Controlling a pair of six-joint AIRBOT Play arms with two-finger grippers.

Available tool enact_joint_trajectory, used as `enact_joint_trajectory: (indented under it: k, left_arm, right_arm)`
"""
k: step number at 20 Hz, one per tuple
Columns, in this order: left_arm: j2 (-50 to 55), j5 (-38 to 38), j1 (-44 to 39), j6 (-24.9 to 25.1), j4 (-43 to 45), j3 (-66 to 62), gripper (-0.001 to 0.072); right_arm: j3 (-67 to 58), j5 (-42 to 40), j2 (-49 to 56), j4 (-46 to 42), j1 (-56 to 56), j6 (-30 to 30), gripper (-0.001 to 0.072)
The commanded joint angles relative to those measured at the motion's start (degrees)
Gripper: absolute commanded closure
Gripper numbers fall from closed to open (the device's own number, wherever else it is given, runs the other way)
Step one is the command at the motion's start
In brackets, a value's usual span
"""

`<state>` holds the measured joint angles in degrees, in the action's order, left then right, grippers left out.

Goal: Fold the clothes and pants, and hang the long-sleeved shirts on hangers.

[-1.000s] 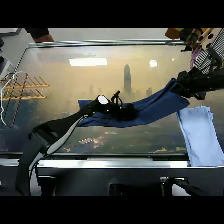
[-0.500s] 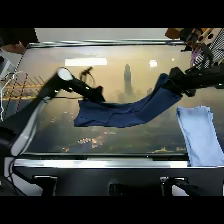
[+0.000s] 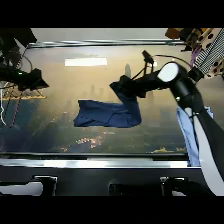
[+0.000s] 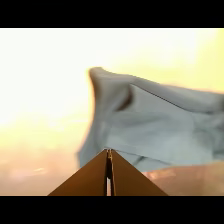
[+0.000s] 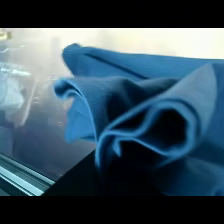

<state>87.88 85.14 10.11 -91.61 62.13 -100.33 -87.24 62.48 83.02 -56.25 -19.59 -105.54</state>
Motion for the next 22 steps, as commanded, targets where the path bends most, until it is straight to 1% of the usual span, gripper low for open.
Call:
enact_joint_trajectory:
  k: [1,5,9,13,16,20,21,22]
  left_arm:
    - [-1.42,1.49,5.70,-1.46,0.90,-0.04,0.0694]
    - [-1.38,1.44,6.19,-1.44,0.90,-0.04,0.0695]
    - [-1.38,1.38,6.19,-1.44,0.90,-0.04,0.0695]
    - [-1.38,1.38,6.19,-1.44,0.90,-0.04,0.0694]
    - [-1.38,1.40,6.19,-1.44,0.90,-0.04,0.0694]
    - [-1.38,1.38,6.19,-1.44,0.90,-0.04,0.0694]
    - [-1.38,1.38,6.16,-1.46,0.90,-0.04,0.0694]
    - [-1.38,1.38,6.19,-1.46,0.90,-0.04,0.0694]
  right_arm:
    - [-0.07,-8.70,4.22,1.46,-5.97,-2.34,0.0685]
    - [-0.13,-16.81,7.48,5.44,-9.22,-3.21,0.0685]
    - [-3.13,-21.40,11.41,5.66,-12.22,-4.96,0.0685]
    - [-4.94,-21.03,15.63,5.79,-13.99,-6.60,0.0685]
    - [-4.94,-19.10,16.28,5.97,-14.73,-6.60,0.0685]
    - [-4.92,-19.15,16.81,5.31,-15.02,-6.58,0.0677]
    - [-4.92,-19.10,16.92,6.27,-15.02,-6.58,0.0592]
    - [-4.92,-19.08,16.90,7.61,-15.02,-6.43,0.0535]
